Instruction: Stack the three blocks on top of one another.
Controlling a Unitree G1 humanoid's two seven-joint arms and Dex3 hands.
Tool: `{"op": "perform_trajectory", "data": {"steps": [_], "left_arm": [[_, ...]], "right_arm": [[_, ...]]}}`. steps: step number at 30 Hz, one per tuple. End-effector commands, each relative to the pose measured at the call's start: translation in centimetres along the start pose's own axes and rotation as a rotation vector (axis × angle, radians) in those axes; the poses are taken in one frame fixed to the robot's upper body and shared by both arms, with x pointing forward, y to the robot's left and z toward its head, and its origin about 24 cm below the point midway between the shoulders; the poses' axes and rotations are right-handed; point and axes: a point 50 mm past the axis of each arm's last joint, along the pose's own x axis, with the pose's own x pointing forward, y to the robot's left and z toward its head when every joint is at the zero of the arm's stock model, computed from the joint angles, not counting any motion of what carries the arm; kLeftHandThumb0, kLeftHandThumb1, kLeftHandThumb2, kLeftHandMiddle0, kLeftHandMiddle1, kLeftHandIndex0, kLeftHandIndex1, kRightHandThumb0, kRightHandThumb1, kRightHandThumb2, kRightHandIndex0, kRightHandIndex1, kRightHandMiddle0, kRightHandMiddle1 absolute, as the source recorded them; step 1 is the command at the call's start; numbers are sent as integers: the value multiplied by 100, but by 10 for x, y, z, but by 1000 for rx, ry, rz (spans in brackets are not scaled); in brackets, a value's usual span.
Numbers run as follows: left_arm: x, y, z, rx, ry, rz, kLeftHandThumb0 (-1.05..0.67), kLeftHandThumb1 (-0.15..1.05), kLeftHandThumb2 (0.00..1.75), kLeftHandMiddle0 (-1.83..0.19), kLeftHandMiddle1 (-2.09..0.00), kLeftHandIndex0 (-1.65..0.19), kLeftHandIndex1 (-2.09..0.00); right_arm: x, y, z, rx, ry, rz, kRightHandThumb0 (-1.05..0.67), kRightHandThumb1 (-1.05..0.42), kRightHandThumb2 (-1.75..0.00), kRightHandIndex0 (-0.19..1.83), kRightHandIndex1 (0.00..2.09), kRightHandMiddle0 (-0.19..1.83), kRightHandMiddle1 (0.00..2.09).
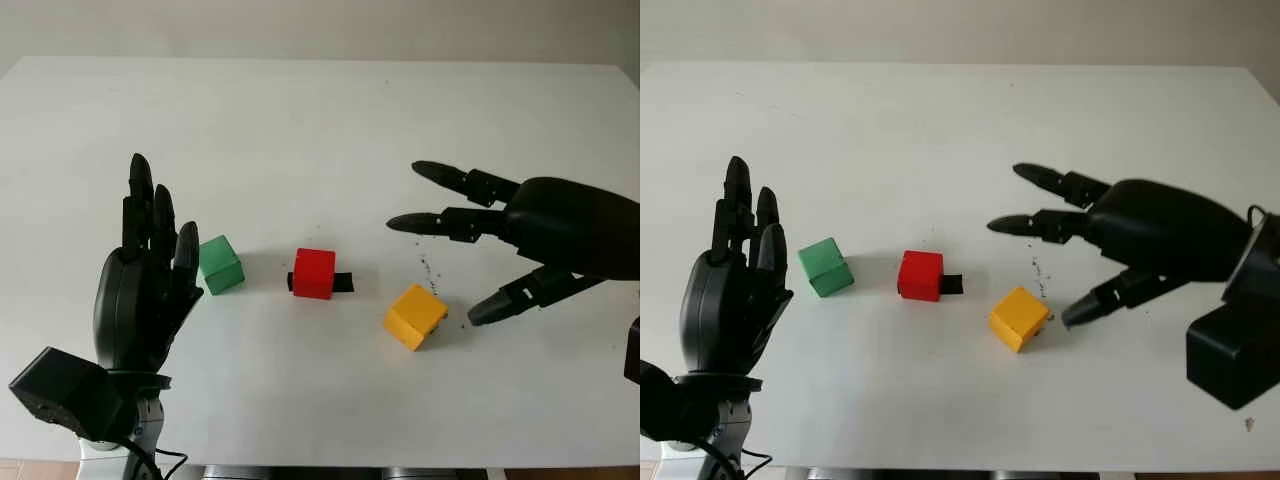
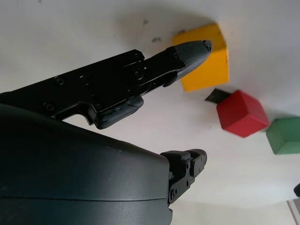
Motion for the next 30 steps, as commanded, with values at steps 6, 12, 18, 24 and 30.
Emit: {"op": "perform_trajectory", "data": {"steps": [6, 12, 18, 24, 30], "left_arm": [[-1, 0, 6, -5, -11, 4, -64, 105, 53, 17, -6, 18, -5], [-2, 0, 6, 2, -10, -4, -64, 105, 53, 18, -5, 19, -5], [-3, 0, 5, -7, -7, 0, -64, 105, 52, 18, -5, 18, -5], [-4, 0, 6, -7, -10, 7, -64, 105, 52, 17, -6, 18, -5], [-5, 1, 5, -3, -9, 10, -64, 105, 52, 17, -5, 18, -5]], "right_arm": [[1, 18, 3, 37, -2, 19, -67, -97, -6, -19, 0, 15, 4], [8, 36, -1, 15, -26, -31, -63, -96, -5, -19, 1, 18, 5], [16, 46, -3, -22, -58, -53, -59, -94, -5, -18, 3, 24, 9], [21, 51, -6, -37, -70, -40, -54, -95, -5, -15, 6, 29, 11], [24, 52, -6, -43, -81, -33, -52, -95, -5, -12, 6, 35, 15]]}}
